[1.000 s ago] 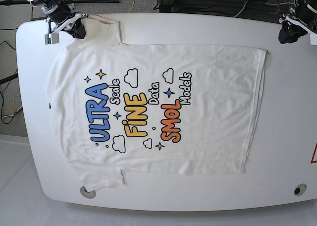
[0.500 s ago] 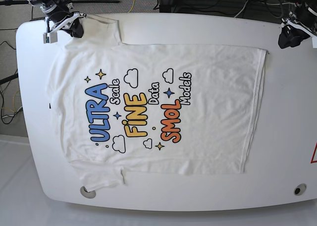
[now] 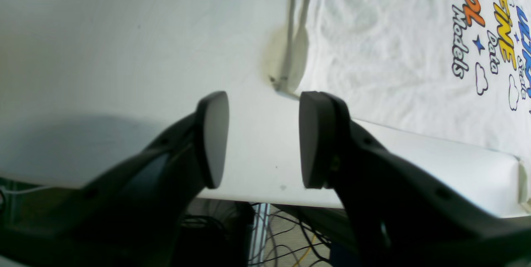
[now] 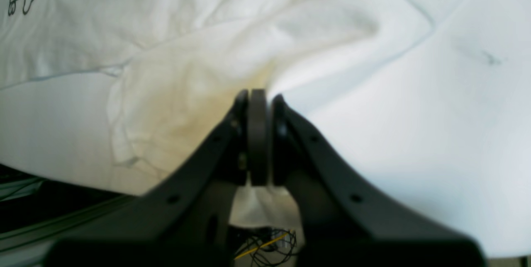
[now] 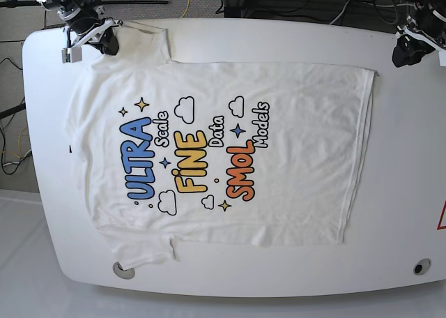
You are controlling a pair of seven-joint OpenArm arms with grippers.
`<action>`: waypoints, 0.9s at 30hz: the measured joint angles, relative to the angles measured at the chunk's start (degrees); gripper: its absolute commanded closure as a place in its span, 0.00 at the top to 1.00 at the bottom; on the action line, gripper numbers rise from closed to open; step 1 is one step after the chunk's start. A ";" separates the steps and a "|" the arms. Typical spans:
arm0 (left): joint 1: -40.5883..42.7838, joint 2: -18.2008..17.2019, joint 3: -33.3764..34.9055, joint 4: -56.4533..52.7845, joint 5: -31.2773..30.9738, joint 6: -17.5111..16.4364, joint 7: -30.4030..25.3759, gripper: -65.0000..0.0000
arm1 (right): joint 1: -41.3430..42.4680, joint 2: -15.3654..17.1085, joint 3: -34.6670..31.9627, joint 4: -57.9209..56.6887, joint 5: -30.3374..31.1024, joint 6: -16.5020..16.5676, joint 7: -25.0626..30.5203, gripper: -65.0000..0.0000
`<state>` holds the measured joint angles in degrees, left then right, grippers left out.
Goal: Fold the T-shirt properly
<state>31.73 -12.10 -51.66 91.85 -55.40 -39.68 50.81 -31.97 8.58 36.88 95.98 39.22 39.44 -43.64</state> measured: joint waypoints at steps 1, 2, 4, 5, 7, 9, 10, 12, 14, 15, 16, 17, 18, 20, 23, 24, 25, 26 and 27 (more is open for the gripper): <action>0.02 0.02 0.04 -0.09 0.07 0.00 -0.04 0.41 | 0.00 0.00 0.00 0.00 0.00 0.00 -0.04 0.00; 0.04 0.09 0.39 -0.42 0.02 0.00 -0.09 0.42 | -0.13 0.00 0.11 0.00 0.00 0.00 -0.07 0.00; 0.15 0.15 0.85 -0.66 0.04 0.00 -0.07 0.43 | -0.17 0.00 0.22 0.00 0.02 0.00 -0.09 0.00; 0.17 0.11 1.40 -0.76 0.00 0.00 -0.13 0.44 | -0.15 0.00 0.22 0.00 0.00 0.00 -0.09 0.00; 0.17 0.04 2.36 -0.83 -0.02 0.02 -0.22 0.45 | -0.13 0.00 0.20 0.00 0.00 0.00 -0.09 0.00; -0.07 -0.09 3.85 -0.92 -0.02 0.02 -0.28 0.46 | -0.09 0.00 0.17 0.00 0.00 0.00 -0.11 0.00; -0.09 -0.42 6.45 -0.92 0.07 0.46 -0.70 0.46 | 0.04 0.02 0.15 0.04 -0.02 0.00 -0.13 0.00; -0.31 -0.85 9.27 -0.90 0.20 0.31 -0.22 0.47 | 0.22 0.11 0.13 0.07 -0.11 0.00 -0.13 0.00; -1.07 -0.46 11.34 -0.92 0.26 -0.02 0.09 0.48 | 0.28 0.15 0.07 0.09 -0.09 0.02 -0.13 0.00; -1.42 -0.33 12.20 -0.92 0.26 -0.04 -0.02 0.48 | 0.37 0.17 -0.02 0.13 -0.07 0.00 -0.13 0.00; -1.66 -0.28 12.48 -0.94 0.26 -0.04 -0.04 0.48 | 0.37 0.15 -0.04 0.17 -0.04 0.02 -0.11 0.00; -1.68 -0.37 13.31 -0.96 0.22 -0.07 -0.76 0.47 | 0.39 0.15 -0.04 0.24 -0.02 0.02 -0.13 0.00; -1.73 -0.44 13.49 -0.98 0.24 -0.07 -0.92 0.46 | 0.39 0.20 -0.04 0.24 -0.02 0.02 -0.15 0.00; -1.57 -0.68 14.73 -1.25 0.87 0.20 -1.62 0.46 | 0.35 0.31 0.04 0.22 -0.24 0.00 -0.13 0.00; -1.57 -0.66 16.24 -1.66 1.79 0.17 -1.46 0.44 | 0.31 0.28 0.09 0.22 -0.42 0.00 -0.33 0.00; -1.68 -0.44 16.61 -1.73 1.97 0.17 -1.14 0.43 | 0.31 0.17 0.09 0.22 -0.42 0.02 -0.37 0.00; -1.77 -0.22 16.74 -1.77 1.99 0.17 -1.14 0.42 | 0.35 0.07 0.07 0.22 -0.39 0.02 -0.37 0.00; -1.90 -0.09 16.76 -1.77 1.95 0.17 -1.16 0.41 | 0.37 -0.02 0.04 0.22 -0.39 0.02 -0.37 0.00; -1.97 0.00 16.79 -1.77 1.84 0.15 -1.22 0.39 | 0.37 -0.02 0.02 0.22 -0.39 0.02 -0.37 0.00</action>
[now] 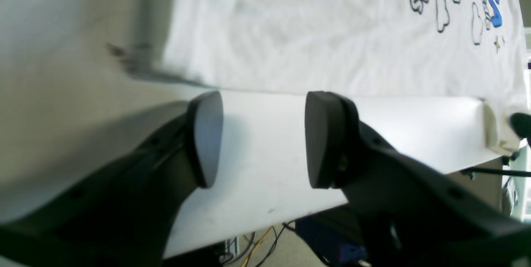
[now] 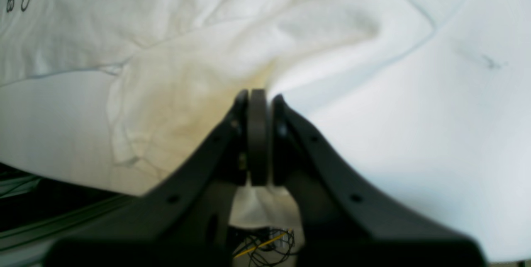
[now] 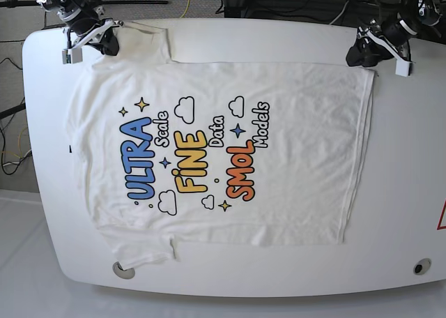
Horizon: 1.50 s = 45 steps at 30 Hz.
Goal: Fold the T-shirt properly
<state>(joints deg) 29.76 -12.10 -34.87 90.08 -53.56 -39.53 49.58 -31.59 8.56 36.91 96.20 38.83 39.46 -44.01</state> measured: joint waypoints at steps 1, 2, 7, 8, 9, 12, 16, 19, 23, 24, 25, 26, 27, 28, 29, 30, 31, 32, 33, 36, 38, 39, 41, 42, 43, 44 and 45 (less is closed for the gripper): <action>-0.02 -0.02 0.00 0.02 -0.09 0.00 -0.07 0.38 | 0.00 0.04 0.00 0.00 -0.02 0.00 -0.07 0.00; -0.09 -0.02 -0.13 0.02 -0.09 0.00 -0.04 0.34 | 0.00 0.17 0.02 0.00 -0.02 -0.02 -0.15 0.00; -0.17 -0.17 -2.56 0.13 -0.07 0.02 0.98 0.30 | 0.15 0.22 0.04 0.00 -0.28 0.00 -0.26 0.00; -0.04 -0.24 -2.97 0.13 -0.07 0.04 0.98 0.31 | 0.17 0.15 -0.07 0.00 -0.26 0.00 -0.35 0.00; -0.04 -0.35 -3.15 0.13 -0.09 0.04 0.98 0.31 | 0.22 0.09 -0.11 0.00 -0.24 0.00 -0.31 0.00; -0.09 -0.15 -3.34 0.17 -0.04 0.02 1.64 0.40 | 0.24 0.02 -0.11 0.00 -0.31 -0.02 -0.39 0.00; -0.39 0.13 -3.04 0.17 0.52 0.00 1.84 0.53 | 0.13 0.00 0.02 -0.11 -0.28 0.00 -0.39 0.00; -0.57 0.11 -2.95 0.17 1.03 0.00 1.97 0.58 | 0.13 0.00 0.04 -0.28 -0.35 -0.02 -0.42 0.00; -1.07 0.02 -2.95 -0.33 1.22 0.00 2.27 0.54 | 0.15 0.00 0.13 -0.28 -0.50 -0.02 -0.46 0.00; -1.46 -0.09 -2.80 -0.90 1.18 -0.02 2.21 0.52 | 0.15 0.00 0.13 -0.28 -0.55 -0.02 -0.68 0.00; -1.86 -0.31 -2.64 -1.64 0.98 -0.02 2.19 0.50 | 0.24 0.00 0.11 -0.28 -0.66 -0.02 -0.96 0.00; -2.10 -0.48 -2.54 -2.21 0.98 0.00 2.05 0.48 | 0.31 0.00 0.11 -0.28 -0.87 -0.02 -1.18 0.00; -2.43 -0.57 -2.47 -2.91 1.09 0.00 1.95 0.47 | 0.33 0.02 0.04 -0.28 -1.14 -0.02 -1.25 0.00; -2.67 -0.59 -2.47 -3.15 1.05 0.00 1.81 0.46 | 0.31 0.02 -0.02 -0.28 -1.11 -0.02 -1.25 0.00; -2.89 -0.66 -2.47 -3.50 0.96 0.00 1.66 0.45 | 0.31 0.00 -0.02 -0.28 -1.11 -0.02 -1.25 0.00; -3.04 -0.68 -2.47 -3.69 1.03 0.00 1.62 0.45 | 0.33 0.00 -0.02 -0.28 -1.09 -0.02 -1.25 0.00; -3.15 -0.74 -2.43 -3.98 0.98 0.00 1.33 0.44 | 0.33 -0.02 -0.07 -0.28 -1.09 0.00 -1.22 0.00; -3.17 -0.81 -2.38 -4.11 0.94 0.02 1.20 0.44 | 0.33 -0.02 -0.07 -0.28 -1.07 0.00 -1.22 0.00; -3.15 -0.87 -2.27 -4.24 0.96 0.00 1.11 0.43 | 0.33 -0.02 -0.09 -0.28 -1.07 0.00 -1.22 0.00; -2.89 -0.94 -2.16 -4.17 0.96 0.00 0.90 0.42 | 0.33 0.00 -0.09 -0.28 -1.09 0.00 -1.22 0.00; -2.75 -0.94 -2.08 -4.11 0.79 0.00 0.85 0.42 | 0.33 -0.02 -0.02 -0.26 -1.09 -0.02 -1.25 0.00; -2.73 -0.94 -2.08 -4.11 0.79 0.00 0.72 0.41 | 0.33 -0.02 -0.02 -0.26 -1.11 -0.02 -1.25 0.00; -2.60 -0.98 -2.01 -4.04 0.79 0.02 0.74 0.41 | 0.33 -0.02 -0.02 -0.26 -1.09 0.00 -1.27 0.00; -2.62 -1.01 -2.01 -4.00 0.76 0.02 0.74 0.41 | 0.33 -0.02 -0.02 -0.26 -1.11 0.00 -1.27 0.00; -2.62 -1.05 -1.97 -4.00 0.55 0.02 0.74 0.41 | 0.44 -0.02 -0.02 -0.26 -1.11 -0.02 -1.29 0.00; -2.62 -1.16 -1.90 -4.00 0.28 0.04 0.76 0.42 | 0.46 -0.02 -0.02 -0.26 -1.11 -0.02 -1.42 0.00; -2.62 -1.22 -1.81 -4.00 0.20 0.04 0.81 0.42 | 0.48 -0.02 -0.02 -0.26 -1.11 -0.02 -1.49 0.00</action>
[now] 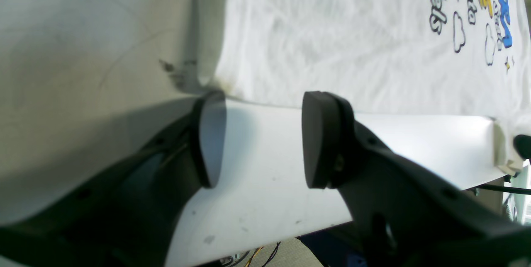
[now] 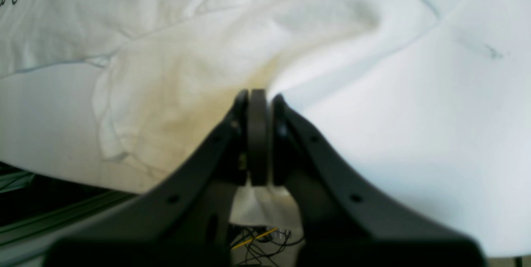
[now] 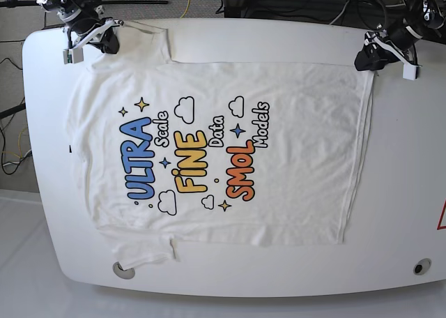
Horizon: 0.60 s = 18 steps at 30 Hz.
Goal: Fold the T-shirt properly
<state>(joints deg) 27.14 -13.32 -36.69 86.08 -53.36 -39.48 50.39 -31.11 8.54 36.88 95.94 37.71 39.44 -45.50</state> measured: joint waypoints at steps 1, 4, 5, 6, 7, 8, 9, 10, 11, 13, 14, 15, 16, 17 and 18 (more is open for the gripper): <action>0.00 -0.09 0.00 0.04 -0.70 0.00 0.55 0.43 | 0.00 0.00 0.00 0.00 0.00 0.02 0.00 0.00; -0.02 -0.28 0.00 0.22 -1.46 0.00 1.20 0.44 | -0.02 0.00 0.00 0.00 -0.04 0.00 -0.02 0.00; -0.02 -0.35 0.00 0.26 -1.68 0.02 1.29 0.44 | -0.04 0.00 0.00 0.00 -0.04 0.00 -0.02 0.00; -0.02 -0.42 0.00 0.26 -1.95 0.02 1.40 0.45 | -0.07 0.00 0.00 0.00 -0.04 0.02 -0.07 0.00; -0.02 -0.46 0.00 0.28 -2.01 0.04 1.55 0.45 | -0.07 0.00 0.00 0.00 -0.04 0.00 -0.09 0.00; -0.02 -0.50 0.00 0.33 -2.01 0.07 1.75 0.45 | -0.04 0.00 0.00 0.00 -0.04 0.00 -0.13 0.00; 0.00 -0.52 0.00 0.33 -2.01 0.07 2.14 0.46 | -0.04 0.00 0.00 0.00 -0.04 0.00 -0.15 0.00; 0.00 -0.52 -0.02 0.33 -1.99 0.07 2.43 0.48 | -0.04 0.00 0.00 0.00 -0.04 0.02 -0.15 0.00; -0.04 -0.46 -0.02 0.31 -1.75 0.35 2.67 0.49 | -0.04 0.00 0.00 0.00 -0.04 0.02 -0.15 0.00; -0.33 -0.22 -0.02 0.13 -0.85 0.61 2.73 0.51 | -0.04 -0.07 0.00 0.00 -0.24 0.02 -0.13 0.00; -0.35 -0.17 -0.02 0.13 -0.90 0.66 2.73 0.52 | -0.04 -0.11 0.00 0.00 -0.22 0.02 -0.07 0.00; -0.50 -0.13 0.00 0.11 -0.94 0.63 2.75 0.53 | -0.04 -0.11 0.00 0.00 -0.22 0.02 -0.04 0.00; -0.55 -0.11 0.00 0.11 -0.87 0.63 2.82 0.55 | -0.04 -0.11 0.00 0.00 -0.24 0.02 -0.04 0.00; -0.66 -0.09 0.00 0.09 -0.92 0.63 2.78 0.56 | -0.04 -0.11 0.00 0.00 -0.26 0.02 -0.04 0.00; -0.68 -0.07 0.09 0.09 -0.92 0.63 2.75 0.56 | -0.04 -0.11 0.00 0.00 -0.26 0.02 -0.04 0.00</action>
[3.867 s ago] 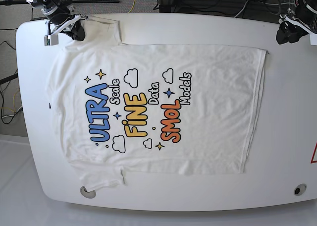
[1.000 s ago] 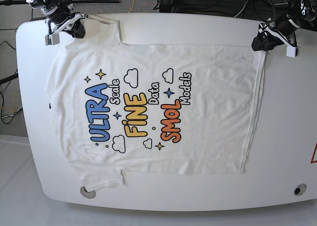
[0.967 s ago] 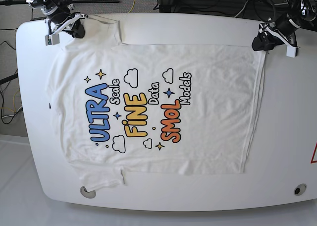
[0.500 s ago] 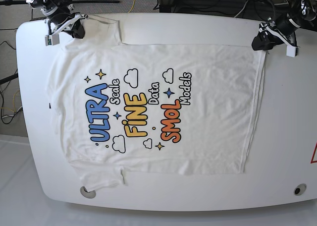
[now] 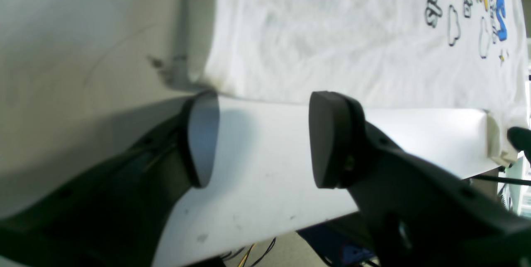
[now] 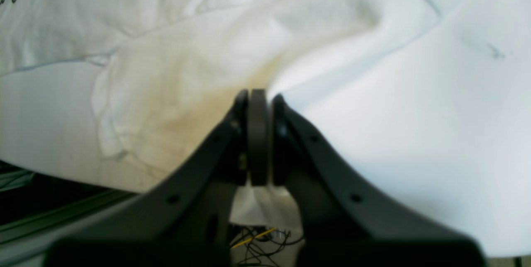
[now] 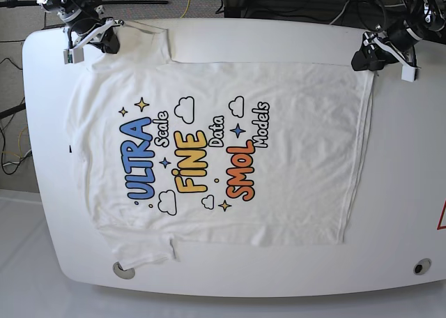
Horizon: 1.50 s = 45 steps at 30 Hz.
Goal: Fold the T-shirt properly
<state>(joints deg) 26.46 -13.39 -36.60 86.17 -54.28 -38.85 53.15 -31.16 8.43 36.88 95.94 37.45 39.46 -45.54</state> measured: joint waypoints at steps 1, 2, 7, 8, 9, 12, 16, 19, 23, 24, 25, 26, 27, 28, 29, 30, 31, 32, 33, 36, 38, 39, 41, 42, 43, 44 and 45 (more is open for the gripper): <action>0.00 0.00 0.04 0.00 -0.02 0.00 0.00 0.57 | 0.00 0.00 0.00 0.00 -0.02 0.00 0.00 0.00; 0.02 -0.02 0.15 0.02 -0.02 0.00 0.00 0.57 | 0.00 0.00 0.00 0.00 -0.02 0.00 0.00 0.00; -0.15 -0.17 0.42 -0.28 -0.02 -0.02 -0.46 0.49 | 0.00 0.00 0.00 0.00 -0.15 0.00 0.00 0.00; -0.26 -0.20 0.52 -0.42 0.02 -0.02 -0.48 0.46 | -0.02 0.00 0.00 0.00 -0.15 0.00 0.00 0.00; -0.33 -0.20 0.57 -0.48 0.13 0.02 -0.68 0.42 | -0.02 0.00 0.00 0.00 -0.15 0.00 0.00 0.00; -0.48 -0.17 0.79 -0.57 0.92 0.57 -1.22 0.25 | -0.07 0.00 0.00 0.00 -0.17 0.00 0.02 0.00; -0.46 -0.15 0.87 -0.96 1.64 1.79 -2.45 0.00 | -0.11 0.02 0.04 0.00 -0.13 0.02 -0.02 0.00; -0.46 -0.15 0.85 -1.51 1.92 2.45 -3.23 0.00 | -0.13 0.02 0.26 0.00 0.00 0.00 -0.15 0.00; -0.44 -0.15 0.76 -1.66 1.62 2.40 -3.04 0.00 | -0.15 0.02 0.31 0.00 0.04 0.00 -0.17 0.00; -0.44 -0.17 0.74 -1.68 1.62 2.40 -3.02 0.00 | -0.15 0.02 0.31 0.00 0.04 0.00 -0.17 0.00; -0.44 -0.17 0.66 -1.68 1.53 2.40 -2.95 0.00 | -0.15 0.02 0.31 0.00 0.04 0.00 -0.17 0.00; -0.44 -0.15 0.63 -1.68 1.49 2.40 -2.75 0.00 | -0.15 0.04 0.31 0.00 0.04 0.02 -0.17 0.00; -0.39 -0.17 0.61 -1.68 1.40 2.40 -2.51 0.00 | -0.15 0.07 0.31 0.00 0.04 0.00 -0.15 0.00; -0.28 -0.17 0.57 -1.68 1.29 2.40 -2.29 0.02 | -0.15 0.11 0.31 0.00 0.04 0.00 -0.13 0.00; -0.22 -0.17 0.52 -1.68 1.01 2.40 -2.08 0.08 | -0.15 0.15 0.31 0.00 0.04 0.00 -0.13 0.00; -0.07 -0.17 0.52 -1.68 0.96 2.38 -1.90 0.14 | -0.15 0.15 0.31 0.00 0.04 0.00 -0.13 0.00; 0.09 -0.20 0.48 -1.64 0.83 2.38 -1.46 0.18 | -0.15 0.15 0.31 0.00 0.02 0.00 -0.13 0.00; 0.22 -0.20 0.42 -1.64 0.74 2.38 -1.27 0.22 | -0.15 0.15 0.31 0.00 0.04 0.00 -0.13 0.00; 0.44 -0.20 0.33 -1.64 0.26 2.32 -1.27 0.23 | -0.15 0.15 0.31 0.00 0.04 0.00 -0.13 0.00; 0.61 -0.20 0.20 -1.57 -0.22 1.95 -1.01 0.16 | -0.17 0.17 0.31 -0.02 0.09 0.00 -0.15 0.00; 0.90 -0.13 -0.52 -1.36 -0.02 1.97 -0.74 0.06 | -0.20 0.13 0.33 -0.02 0.07 0.00 -0.15 0.00; 1.09 -0.11 -1.01 -1.27 0.35 1.97 -0.57 0.03 | -0.26 0.11 0.44 -0.02 0.07 0.00 -0.15 0.00; 1.70 -0.28 -1.62 -1.18 0.48 2.19 -0.57 0.00 | -0.31 0.13 0.59 -0.02 0.09 0.00 -0.20 0.00; 2.12 -0.33 -1.88 -1.18 0.48 2.21 -0.55 0.00 | -0.37 0.13 0.63 -0.02 0.11 0.00 -0.17 0.00; 2.38 -0.37 -2.10 -1.16 0.61 2.23 -0.44 0.00 | -0.46 0.13 0.68 -0.02 0.11 0.00 -0.17 0.00; 2.69 -0.48 -2.16 -1.14 0.74 2.27 -0.35 0.00 | -0.50 0.13 0.70 -0.02 0.15 0.00 -0.17 0.00; 2.95 -0.48 -2.16 -1.14 0.57 2.34 -0.39 0.00 | -0.57 0.13 0.70 -0.02 0.17 0.00 -0.15 0.00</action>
<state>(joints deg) 29.41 -13.87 -38.76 85.03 -53.71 -36.51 52.75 -31.73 8.56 37.58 95.92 37.63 39.46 -45.69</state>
